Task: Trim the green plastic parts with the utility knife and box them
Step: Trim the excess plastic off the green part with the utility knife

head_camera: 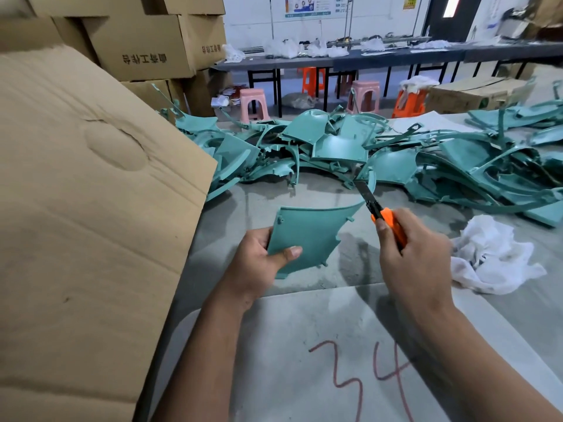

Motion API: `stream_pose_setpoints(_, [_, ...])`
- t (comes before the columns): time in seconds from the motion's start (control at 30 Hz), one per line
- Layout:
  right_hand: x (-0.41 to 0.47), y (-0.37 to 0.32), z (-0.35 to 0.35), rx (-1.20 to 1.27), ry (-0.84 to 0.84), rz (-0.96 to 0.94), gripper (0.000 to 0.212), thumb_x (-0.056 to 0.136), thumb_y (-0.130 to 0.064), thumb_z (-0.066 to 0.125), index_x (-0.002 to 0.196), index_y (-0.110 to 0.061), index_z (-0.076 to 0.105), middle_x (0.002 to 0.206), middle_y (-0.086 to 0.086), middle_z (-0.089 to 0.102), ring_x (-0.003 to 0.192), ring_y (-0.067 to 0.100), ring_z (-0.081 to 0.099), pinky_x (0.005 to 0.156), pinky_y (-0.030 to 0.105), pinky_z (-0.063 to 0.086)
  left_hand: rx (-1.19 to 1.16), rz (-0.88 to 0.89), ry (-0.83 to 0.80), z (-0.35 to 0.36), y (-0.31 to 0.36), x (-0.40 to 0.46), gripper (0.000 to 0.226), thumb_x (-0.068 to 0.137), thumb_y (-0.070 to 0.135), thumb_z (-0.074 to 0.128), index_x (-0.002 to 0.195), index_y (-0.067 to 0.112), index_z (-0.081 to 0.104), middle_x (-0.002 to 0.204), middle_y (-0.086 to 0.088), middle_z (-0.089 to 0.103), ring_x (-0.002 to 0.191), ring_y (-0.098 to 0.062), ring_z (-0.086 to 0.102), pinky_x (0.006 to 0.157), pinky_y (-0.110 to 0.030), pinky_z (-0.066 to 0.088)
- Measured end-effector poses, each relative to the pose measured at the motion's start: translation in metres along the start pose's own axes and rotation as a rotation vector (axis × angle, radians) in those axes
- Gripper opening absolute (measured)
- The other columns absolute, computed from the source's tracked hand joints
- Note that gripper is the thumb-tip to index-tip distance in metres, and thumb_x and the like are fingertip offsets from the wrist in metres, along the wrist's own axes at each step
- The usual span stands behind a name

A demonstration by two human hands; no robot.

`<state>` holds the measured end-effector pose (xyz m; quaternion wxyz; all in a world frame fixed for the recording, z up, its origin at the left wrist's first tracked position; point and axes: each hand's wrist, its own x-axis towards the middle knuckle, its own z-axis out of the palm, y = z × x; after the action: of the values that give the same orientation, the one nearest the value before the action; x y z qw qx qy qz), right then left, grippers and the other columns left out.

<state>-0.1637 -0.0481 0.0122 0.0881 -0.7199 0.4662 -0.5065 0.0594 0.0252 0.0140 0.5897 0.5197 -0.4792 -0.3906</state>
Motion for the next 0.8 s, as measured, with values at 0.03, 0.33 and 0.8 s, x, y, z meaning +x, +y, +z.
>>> stream_pose_setpoints(0.03, [-0.001, -0.002, -0.001, -0.004, 0.005, -0.012, 0.025, 0.103, -0.022, 0.061, 0.079, -0.019, 0.054, 0.052, -0.008, 0.045, 0.046, 0.012, 0.041, 0.045, 0.033, 0.030, 0.023, 0.023, -0.009, 0.005, -0.001, 0.001, 0.020, 0.078, 0.010, 0.070, 0.096, 0.016, 0.076, 0.094, 0.002, 0.079, 0.084, -0.010, 0.071, 0.076, -0.024, 0.057])
stream_pose_setpoints(0.33, [-0.009, -0.020, 0.005, 0.045, 0.017, -0.022, 0.030, 0.103, -0.018, 0.060, 0.077, -0.022, 0.046, 0.052, -0.008, 0.038, 0.046, 0.010, 0.036, 0.047, 0.031, 0.023, 0.375, 0.182, 0.191, 0.032, -0.005, 0.001, 0.017, 0.086, 0.018, 0.064, 0.097, 0.011, 0.076, 0.083, 0.005, 0.076, 0.073, 0.000, 0.061, 0.071, -0.026, 0.054])
stream_pose_setpoints(0.8, [-0.022, -0.044, 0.009, 0.143, -0.091, -0.155, 0.027, 0.101, -0.023, 0.055, 0.076, -0.017, 0.048, 0.056, -0.006, 0.038, 0.053, 0.018, 0.040, 0.051, 0.022, 0.025, 0.803, 0.264, 0.619, 0.054, 0.008, -0.006, 0.023, 0.091, 0.005, 0.071, 0.112, 0.014, 0.075, 0.097, -0.003, 0.078, 0.086, -0.023, 0.069, 0.078, -0.026, 0.044])
